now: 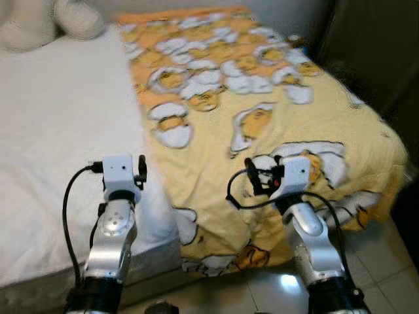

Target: Clean up the room

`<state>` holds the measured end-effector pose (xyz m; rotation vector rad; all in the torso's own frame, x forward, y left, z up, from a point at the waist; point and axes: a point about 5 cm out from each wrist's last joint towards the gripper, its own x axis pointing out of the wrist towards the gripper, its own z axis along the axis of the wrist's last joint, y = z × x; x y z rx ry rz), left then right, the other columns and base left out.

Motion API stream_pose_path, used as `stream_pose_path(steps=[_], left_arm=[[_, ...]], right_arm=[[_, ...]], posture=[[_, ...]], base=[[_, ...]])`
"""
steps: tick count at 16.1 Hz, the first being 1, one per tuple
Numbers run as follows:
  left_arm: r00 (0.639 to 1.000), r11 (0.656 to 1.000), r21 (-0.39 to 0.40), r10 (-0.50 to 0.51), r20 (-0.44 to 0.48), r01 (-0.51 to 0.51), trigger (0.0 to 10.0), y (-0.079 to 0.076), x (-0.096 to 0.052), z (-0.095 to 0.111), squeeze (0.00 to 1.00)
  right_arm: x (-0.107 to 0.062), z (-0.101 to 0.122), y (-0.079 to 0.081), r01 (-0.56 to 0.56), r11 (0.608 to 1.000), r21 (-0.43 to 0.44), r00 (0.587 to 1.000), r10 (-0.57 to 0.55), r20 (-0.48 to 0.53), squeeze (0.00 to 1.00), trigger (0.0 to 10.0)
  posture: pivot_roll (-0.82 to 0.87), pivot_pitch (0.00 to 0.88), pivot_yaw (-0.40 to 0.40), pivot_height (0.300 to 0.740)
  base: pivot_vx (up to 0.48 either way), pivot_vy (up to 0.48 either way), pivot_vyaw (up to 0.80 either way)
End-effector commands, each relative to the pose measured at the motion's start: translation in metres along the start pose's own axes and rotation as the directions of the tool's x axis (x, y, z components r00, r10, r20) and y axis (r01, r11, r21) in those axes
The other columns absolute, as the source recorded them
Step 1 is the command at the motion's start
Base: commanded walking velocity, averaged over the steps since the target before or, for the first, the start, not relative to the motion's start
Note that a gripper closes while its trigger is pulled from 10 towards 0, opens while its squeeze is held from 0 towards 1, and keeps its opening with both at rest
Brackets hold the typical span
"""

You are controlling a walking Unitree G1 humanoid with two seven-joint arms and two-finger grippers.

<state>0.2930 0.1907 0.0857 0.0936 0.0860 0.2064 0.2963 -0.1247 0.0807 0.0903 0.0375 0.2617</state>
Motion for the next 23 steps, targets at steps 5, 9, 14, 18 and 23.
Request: stream_pose_path(steps=[5, 9, 14, 18, 23], left_arm=[[1.000, 1.000, -0.009, -0.005, 0.021, 0.005, 10.0, 0.004, -0.003, 0.006, 0.76], [0.999, 0.999, 0.014, -0.035, -0.024, 0.035, 10.0, 0.008, 0.008, 0.002, 0.00], [0.998, 0.998, 0.026, -0.059, -0.031, 0.060, 10.0, 0.011, 0.012, 0.000, 0.00], [0.966, 0.966, 0.060, -0.246, -0.082, 0.251, 10.0, -0.018, 0.023, -0.007, 0.00], [0.937, 0.954, 0.019, -0.290, -0.194, 0.299, 10.0, -0.039, 0.038, -0.019, 0.00]], right_arm=[[0.004, -0.003, 0.006, -0.035, 0.999, 0.000, 0.999, 0.035, -0.004, 0.00, 10.0], [0.005, -0.003, 0.016, -0.067, 0.998, -0.007, 0.998, 0.067, 0.007, 0.00, 10.0], [0.002, -0.006, 0.020, -0.074, 0.997, -0.002, 0.997, 0.074, 0.013, 0.00, 10.0], [-0.014, -0.005, 0.027, -0.113, 0.993, -0.014, 0.993, 0.114, 0.035, 0.00, 10.0], [-0.067, -0.005, 0.005, -0.021, 0.999, -0.027, 1.000, 0.021, 0.000, 0.00, 10.0]], posture=[[-0.04, 0.000, 0.012, 0.740], [-0.03, 0.000, 0.009, 0.740], [-0.04, 0.000, 0.021, 0.740], [-0.07, 0.000, 0.046, 0.740], [-0.19, 0.056, 0.079, 0.740]], base=[[0.000, -0.286, 0.37], [0.000, 0.000, 0.00], [0.000, 0.000, 0.00], [0.000, 0.000, 0.00], [0.000, 0.000, 0.00]])
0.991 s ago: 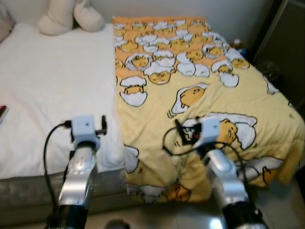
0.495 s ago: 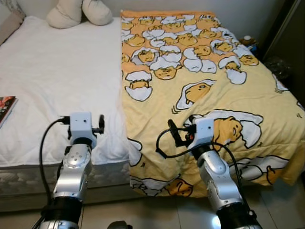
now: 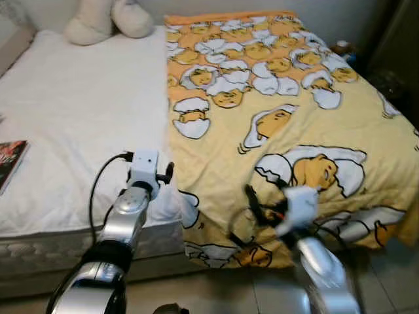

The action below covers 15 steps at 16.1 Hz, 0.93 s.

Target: Clean up the room

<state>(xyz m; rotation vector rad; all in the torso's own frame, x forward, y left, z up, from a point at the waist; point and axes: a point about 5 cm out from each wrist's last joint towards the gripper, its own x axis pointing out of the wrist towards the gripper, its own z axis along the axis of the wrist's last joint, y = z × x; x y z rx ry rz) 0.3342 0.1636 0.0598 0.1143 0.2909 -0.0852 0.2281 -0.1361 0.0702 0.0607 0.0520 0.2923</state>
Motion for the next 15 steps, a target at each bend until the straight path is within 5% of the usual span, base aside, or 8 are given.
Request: stream_pose_path(steps=[1, 5, 11, 12, 13, 15], left_arm=[[0.999, 0.999, -0.034, 0.003, -0.038, -0.004, 10.0, -0.004, 0.004, -0.004, 0.00], [0.983, 0.982, -0.156, 0.075, -0.169, -0.102, 10.0, -0.004, 0.005, -0.026, 0.00], [0.950, 0.957, -0.162, 0.200, -0.241, -0.242, 10.0, 0.006, 0.000, -0.039, 0.00], [0.946, 0.948, -0.200, 0.191, -0.262, -0.246, 5.6, 0.005, -0.001, -0.043, 0.00], [0.945, 0.936, -0.252, 0.175, -0.275, -0.247, 0.0, 0.004, -0.002, -0.046, 0.00], [0.923, 0.892, -0.345, 0.168, -0.346, -0.292, 0.0, 0.004, -0.007, -0.059, 0.00]], right_arm=[[-0.016, 0.008, -0.007, 0.037, 0.999, -0.014, 0.999, -0.037, -0.002, 0.00, 10.0], [-0.060, 0.015, -0.004, 0.090, 0.996, -0.016, 0.994, -0.091, -0.067, 0.00, 10.0], [-0.076, 0.019, 0.006, 0.076, 0.997, 0.004, 0.988, -0.075, -0.132, 0.00, 10.0], [-0.075, 0.020, 0.007, 0.073, 0.997, 0.007, 0.988, -0.072, -0.137, 0.00, 10.0], [-0.074, 0.021, 0.007, 0.073, 0.997, 0.010, 0.988, -0.071, -0.140, 0.00, 10.0], [-0.073, 0.021, 0.006, 0.069, 0.998, 0.013, 0.987, -0.067, -0.148, 0.00, 10.0]], posture=[[-0.26, 0.103, 0.078, 0.740], [-0.35, 0.175, 0.065, 0.740], [-0.36, 0.211, 0.050, 0.740], [-0.36, 0.212, 0.049, 0.740], [-0.36, 0.212, 0.048, 0.740], [-0.36, 0.214, 0.046, 0.740]], base=[[0.000, 0.000, 0.00], [0.000, 0.000, 0.00], [0.000, 0.000, 0.00], [0.000, 0.000, 0.00], [0.000, 0.000, 0.00], [0.000, 0.000, 0.00]])
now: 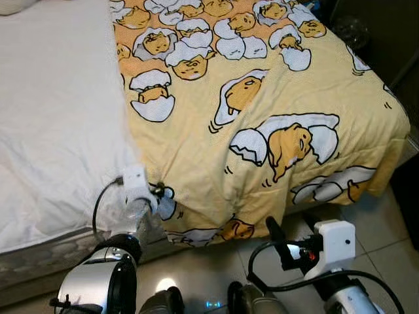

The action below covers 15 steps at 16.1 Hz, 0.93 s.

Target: Clean up the room

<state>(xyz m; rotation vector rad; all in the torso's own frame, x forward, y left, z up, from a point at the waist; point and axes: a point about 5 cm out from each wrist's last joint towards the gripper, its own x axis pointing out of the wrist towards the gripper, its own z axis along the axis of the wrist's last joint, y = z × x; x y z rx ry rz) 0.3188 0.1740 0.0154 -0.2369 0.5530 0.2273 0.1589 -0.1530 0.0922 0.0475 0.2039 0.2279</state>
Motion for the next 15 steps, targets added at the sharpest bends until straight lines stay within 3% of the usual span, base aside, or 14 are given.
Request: stream_pose_path(steps=[1, 2, 3, 5, 6, 9, 12, 15], left_arm=[[0.998, 0.999, -0.044, 0.013, -0.054, -0.015, 0.0, 0.006, -0.001, -0.012, 0.00], [0.997, 0.991, -0.129, -0.029, -0.069, 0.020, 0.0, 0.006, -0.002, -0.017, 0.00], [0.993, 0.990, -0.109, -0.097, -0.064, 0.089, 0.0, -0.001, -0.003, -0.017, 0.00], [0.982, 0.984, -0.012, -0.177, -0.069, 0.177, 0.0, -0.010, -0.004, -0.020, 0.00], [0.984, 0.984, 0.072, -0.160, -0.080, 0.166, 0.0, -0.006, -0.005, -0.024, 0.00], [0.991, 0.988, 0.152, -0.001, -0.134, 0.022, 0.0, 0.028, -0.008, -0.039, 0.00], [0.980, 0.964, 0.252, 0.128, -0.155, -0.086, 0.0, 0.065, -0.014, -0.050, 0.00], [0.948, 0.868, 0.461, 0.280, -0.149, -0.184, 0.0, 0.119, -0.029, -0.059, 0.00]], right_arm=[[-0.001, 0.002, 0.002, -0.002, 1.000, 0.009, 1.000, 0.002, 0.000, 0.00, 10.0], [-0.001, 0.002, 0.003, -0.006, 1.000, 0.014, 1.000, 0.006, -0.006, 0.00, 10.0], [0.000, 0.001, 0.003, -0.008, 1.000, 0.019, 1.000, 0.009, -0.011, 0.00, 10.0], [0.001, 0.000, 0.005, -0.013, 1.000, 0.025, 1.000, 0.014, -0.018, 0.00, 10.0], [0.002, 0.000, 0.006, -0.015, 1.000, 0.027, 1.000, 0.015, -0.018, 0.00, 10.0], [0.003, 0.000, 0.005, -0.012, 0.999, 0.030, 1.000, 0.013, -0.018, 0.00, 10.0], [0.003, -0.001, 0.006, -0.011, 0.999, 0.033, 1.000, 0.012, -0.020, 0.00, 10.0], [0.007, -0.004, 0.005, -0.005, 0.999, 0.034, 1.000, 0.006, -0.021, 0.00, 10.0]], posture=[[-0.36, 0.216, 0.045, 0.740], [-0.35, 0.216, 0.046, 0.740], [-0.35, 0.218, 0.045, 0.740], [-0.34, 0.215, 0.047, 0.740], [-0.34, 0.213, 0.048, 0.740], [-0.34, 0.208, 0.053, 0.740], [-0.34, 0.205, 0.057, 0.740], [-0.33, 0.174, 0.067, 0.740]], base=[[0.000, 0.000, 0.00], [0.000, 0.000, 0.00], [0.000, 0.000, 0.00], [0.000, 0.000, 0.00], [0.000, 0.000, 0.00], [0.000, 0.000, 0.00], [0.000, 0.000, 0.00], [0.000, 0.000, 0.00]])
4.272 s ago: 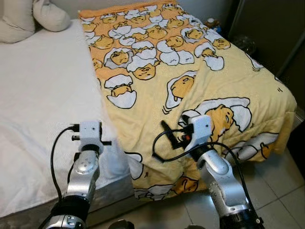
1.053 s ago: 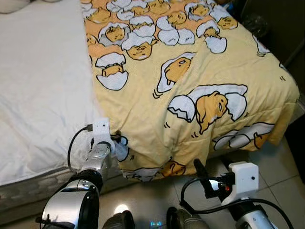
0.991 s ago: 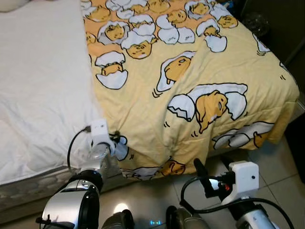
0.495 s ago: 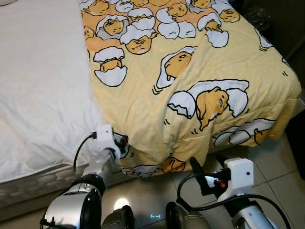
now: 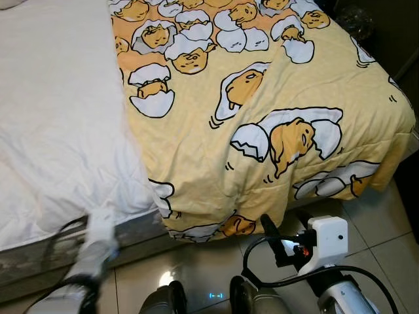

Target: Clean up the room

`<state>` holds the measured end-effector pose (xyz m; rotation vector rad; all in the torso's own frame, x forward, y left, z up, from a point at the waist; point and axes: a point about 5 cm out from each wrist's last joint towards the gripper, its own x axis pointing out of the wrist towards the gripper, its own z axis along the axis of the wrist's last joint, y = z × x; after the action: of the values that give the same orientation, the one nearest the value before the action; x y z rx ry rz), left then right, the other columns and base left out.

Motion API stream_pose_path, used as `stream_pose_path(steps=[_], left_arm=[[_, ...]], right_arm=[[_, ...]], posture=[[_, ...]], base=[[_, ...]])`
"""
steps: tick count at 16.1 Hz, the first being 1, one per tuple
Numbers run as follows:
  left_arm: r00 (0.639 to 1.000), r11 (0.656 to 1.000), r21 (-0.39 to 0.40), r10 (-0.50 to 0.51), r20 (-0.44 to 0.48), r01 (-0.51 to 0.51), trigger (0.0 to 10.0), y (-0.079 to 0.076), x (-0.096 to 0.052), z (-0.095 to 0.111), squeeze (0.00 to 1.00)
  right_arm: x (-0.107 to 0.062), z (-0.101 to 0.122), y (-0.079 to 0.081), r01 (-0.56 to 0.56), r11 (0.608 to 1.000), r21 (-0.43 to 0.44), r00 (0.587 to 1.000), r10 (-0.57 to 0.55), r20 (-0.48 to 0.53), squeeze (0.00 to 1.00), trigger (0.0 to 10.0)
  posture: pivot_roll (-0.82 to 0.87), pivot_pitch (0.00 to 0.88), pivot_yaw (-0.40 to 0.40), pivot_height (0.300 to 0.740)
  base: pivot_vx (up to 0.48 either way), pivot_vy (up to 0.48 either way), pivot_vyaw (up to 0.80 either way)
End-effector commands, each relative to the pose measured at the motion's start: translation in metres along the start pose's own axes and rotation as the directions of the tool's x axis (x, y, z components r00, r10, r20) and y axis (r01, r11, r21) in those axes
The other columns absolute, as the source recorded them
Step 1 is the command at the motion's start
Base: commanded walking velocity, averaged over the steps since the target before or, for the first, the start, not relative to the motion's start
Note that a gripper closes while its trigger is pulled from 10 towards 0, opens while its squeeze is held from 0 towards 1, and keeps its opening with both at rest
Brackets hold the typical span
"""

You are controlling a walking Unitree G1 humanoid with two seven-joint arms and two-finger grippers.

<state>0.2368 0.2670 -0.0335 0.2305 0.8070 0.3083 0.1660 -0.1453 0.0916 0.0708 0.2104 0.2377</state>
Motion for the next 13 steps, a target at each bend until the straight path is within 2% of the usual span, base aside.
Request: stream_pose_path(steps=[1, 2, 3, 4, 5, 6, 7, 8, 9, 10, 13], left_arm=[[0.995, 0.999, 0.028, -0.042, 0.091, 0.040, 0.0, -0.002, -0.001, 0.006, 0.00], [0.988, 0.998, 0.024, -0.068, 0.138, 0.065, 0.0, -0.006, -0.002, 0.013, 0.00], [0.968, 0.994, 0.020, -0.111, 0.224, 0.109, 5.0, -0.016, -0.004, 0.026, 0.00], [0.925, 0.986, 0.027, -0.166, 0.342, 0.167, 10.0, -0.031, -0.009, 0.046, 0.00], [0.859, 0.974, 0.050, -0.218, 0.463, 0.221, 10.0, -0.047, -0.018, 0.067, 0.00], [0.797, 0.968, 0.060, -0.236, 0.556, 0.245, 10.0, -0.057, -0.029, 0.083, 0.00], [0.771, 0.971, 0.056, -0.221, 0.597, 0.234, 10.0, -0.060, -0.034, 0.095, 0.00], [0.759, 0.972, 0.013, -0.192, 0.622, 0.235, 10.0, -0.060, -0.038, 0.103, 0.00], [0.736, 0.967, -0.073, -0.137, 0.663, 0.246, 10.0, -0.061, -0.045, 0.121, 0.00], [0.724, 0.966, -0.094, -0.115, 0.680, 0.242, 10.0, -0.060, -0.048, 0.131, 0.00], [0.676, 0.974, -0.065, -0.103, 0.730, 0.218, 10.0, -0.057, -0.058, 0.148, 0.00]], right_arm=[[0.007, -0.002, -0.002, 0.006, 1.000, 0.010, 1.000, -0.006, 0.006, 0.00, 10.0], [0.012, -0.001, -0.003, 0.004, 1.000, 0.010, 1.000, -0.004, 0.017, 0.00, 10.0], [0.022, 0.002, -0.003, -0.002, 1.000, 0.009, 0.999, 0.002, 0.040, 0.00, 10.0], [0.037, 0.008, -0.003, -0.013, 1.000, 0.007, 0.997, 0.012, 0.072, 0.00, 10.0], [0.054, 0.013, -0.005, -0.010, 1.000, 0.018, 0.995, 0.008, 0.101, 0.00, 10.0], [0.068, 0.018, -0.007, -0.009, 1.000, 0.029, 0.992, 0.005, 0.123, 0.00, 10.0], [0.080, 0.021, -0.009, -0.012, 1.000, 0.028, 0.990, 0.009, 0.138, 0.00, 10.0], [0.087, 0.025, -0.008, -0.018, 0.999, 0.027, 0.988, 0.014, 0.153, 0.00, 10.0], [0.106, 0.032, -0.006, -0.037, 0.999, 0.024, 0.983, 0.032, 0.180, 0.00, 10.0], [0.113, 0.035, -0.005, -0.046, 0.999, 0.024, 0.981, 0.041, 0.190, 0.00, 10.0], [0.128, 0.034, -0.001, -0.076, 0.997, 0.002, 0.980, 0.074, 0.185, 0.00, 10.0]], posture=[[-0.31, 0.138, 0.075, 0.740], [-0.30, 0.120, 0.078, 0.740], [-0.28, 0.084, 0.081, 0.740], [-0.25, 0.037, 0.086, 0.740], [-0.23, 0.000, 0.087, 0.740], [-0.21, 0.000, 0.089, 0.740], [-0.18, 0.000, 0.088, 0.740], [-0.16, 0.000, 0.083, 0.740], [-0.13, 0.000, 0.075, 0.740], [-0.12, 0.000, 0.070, 0.740], [-0.09, 0.000, 0.052, 0.740]], base=[[0.000, 0.000, 0.00], [0.000, 0.000, 0.00], [0.000, 0.000, 0.00], [0.000, 0.000, 0.00], [0.000, 0.000, 0.66], [0.000, 0.000, 0.64], [0.000, 0.000, 0.63], [0.000, -0.266, 0.61], [0.000, -0.472, 0.57], [0.000, -0.469, 0.57], [0.000, -0.454, 0.53]])
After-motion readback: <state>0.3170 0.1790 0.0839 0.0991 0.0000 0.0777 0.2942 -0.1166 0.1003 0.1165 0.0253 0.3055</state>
